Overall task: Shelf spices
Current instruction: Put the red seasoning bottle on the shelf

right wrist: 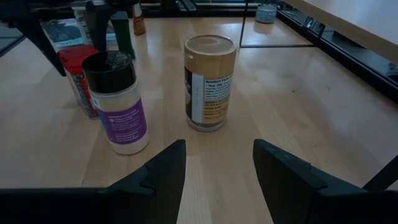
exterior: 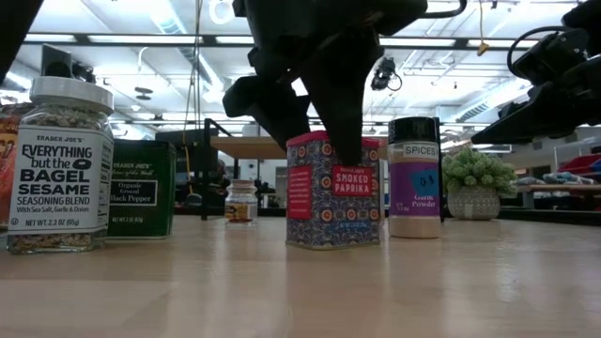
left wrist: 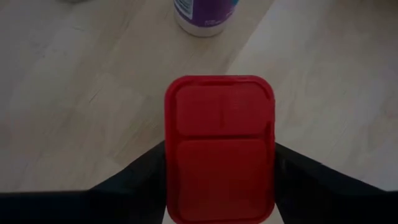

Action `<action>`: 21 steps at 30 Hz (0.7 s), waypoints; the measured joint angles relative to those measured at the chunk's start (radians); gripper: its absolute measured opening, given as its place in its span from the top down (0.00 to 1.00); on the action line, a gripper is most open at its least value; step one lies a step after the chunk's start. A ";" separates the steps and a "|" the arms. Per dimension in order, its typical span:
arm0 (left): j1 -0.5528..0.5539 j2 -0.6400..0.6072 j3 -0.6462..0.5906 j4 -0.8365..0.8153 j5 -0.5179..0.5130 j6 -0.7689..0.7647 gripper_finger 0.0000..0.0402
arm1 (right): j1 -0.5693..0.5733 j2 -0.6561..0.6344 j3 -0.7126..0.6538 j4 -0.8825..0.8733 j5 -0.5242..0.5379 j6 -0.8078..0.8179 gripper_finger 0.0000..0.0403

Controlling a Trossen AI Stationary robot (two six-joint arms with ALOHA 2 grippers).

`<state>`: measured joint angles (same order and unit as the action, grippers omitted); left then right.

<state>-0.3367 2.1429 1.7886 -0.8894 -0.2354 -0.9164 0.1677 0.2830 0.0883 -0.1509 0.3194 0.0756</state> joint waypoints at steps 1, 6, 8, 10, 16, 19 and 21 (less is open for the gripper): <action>0.000 0.000 0.008 -0.002 0.004 0.013 0.43 | 0.000 0.000 0.000 0.000 0.000 0.000 0.53; 0.000 0.001 0.078 -0.018 0.004 0.139 0.45 | 0.000 0.000 0.000 0.000 0.000 0.000 0.53; 0.002 0.001 0.112 -0.040 -0.003 0.204 0.45 | 0.000 0.000 0.000 0.000 0.000 0.000 0.53; 0.007 0.001 0.146 -0.065 -0.010 0.252 0.45 | 0.000 0.000 0.000 0.000 0.000 0.000 0.53; 0.024 0.000 0.246 -0.125 -0.016 0.334 0.44 | 0.000 0.000 0.000 0.000 0.000 0.000 0.53; 0.032 0.001 0.285 -0.131 -0.014 0.362 0.43 | 0.000 0.000 0.000 0.000 0.000 0.000 0.53; 0.040 0.000 0.310 -0.142 -0.010 0.376 0.43 | 0.000 0.000 0.000 0.000 0.000 0.000 0.53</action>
<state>-0.2969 2.1433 2.0983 -1.0314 -0.2457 -0.5402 0.1678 0.2832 0.0883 -0.1509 0.3193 0.0756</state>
